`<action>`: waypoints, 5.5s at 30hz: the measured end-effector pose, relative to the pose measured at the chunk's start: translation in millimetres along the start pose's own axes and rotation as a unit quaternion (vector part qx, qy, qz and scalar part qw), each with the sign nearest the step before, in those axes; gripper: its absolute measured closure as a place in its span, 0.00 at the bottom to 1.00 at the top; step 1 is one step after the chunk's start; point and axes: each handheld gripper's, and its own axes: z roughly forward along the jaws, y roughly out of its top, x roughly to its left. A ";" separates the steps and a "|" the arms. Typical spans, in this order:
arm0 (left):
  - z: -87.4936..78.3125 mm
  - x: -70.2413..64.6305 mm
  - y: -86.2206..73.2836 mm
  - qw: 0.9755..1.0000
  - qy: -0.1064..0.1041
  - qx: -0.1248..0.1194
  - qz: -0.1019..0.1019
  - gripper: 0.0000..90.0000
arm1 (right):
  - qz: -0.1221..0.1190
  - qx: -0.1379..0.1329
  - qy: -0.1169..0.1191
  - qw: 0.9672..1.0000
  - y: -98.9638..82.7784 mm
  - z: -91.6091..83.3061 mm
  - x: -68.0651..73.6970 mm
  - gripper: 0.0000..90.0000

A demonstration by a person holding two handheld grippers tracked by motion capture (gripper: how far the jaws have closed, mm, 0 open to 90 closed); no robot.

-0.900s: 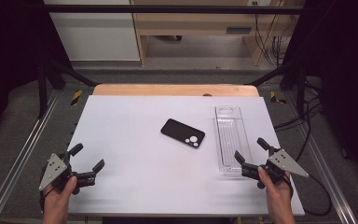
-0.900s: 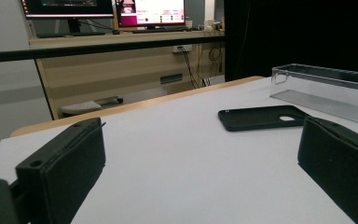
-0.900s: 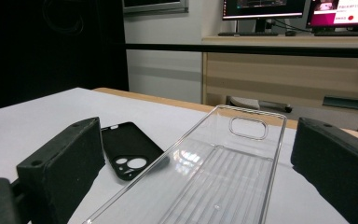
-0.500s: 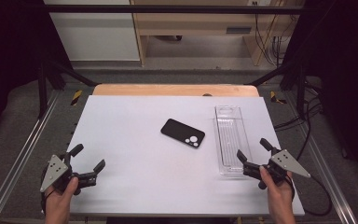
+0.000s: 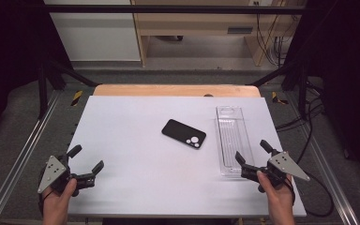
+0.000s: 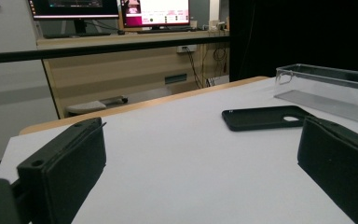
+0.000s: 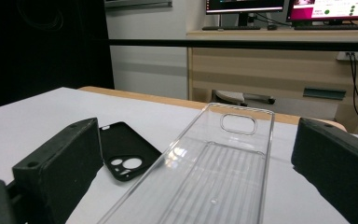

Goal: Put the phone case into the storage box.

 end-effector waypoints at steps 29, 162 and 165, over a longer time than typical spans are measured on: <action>0.9 1.0 0.8 1.000 0.002 0.004 -0.012 0.01 | -0.025 0.056 -0.046 0.997 80.0 81.4 70.0 0.07; 7.7 -9.1 0.7 0.999 -0.028 0.027 0.005 0.02 | -0.062 0.356 0.143 0.921 -43.6 93.1 140.7 1.00; 7.8 -9.1 0.7 0.999 -0.028 0.027 0.006 0.02 | -0.066 0.358 0.147 0.920 -43.8 87.8 142.5 1.00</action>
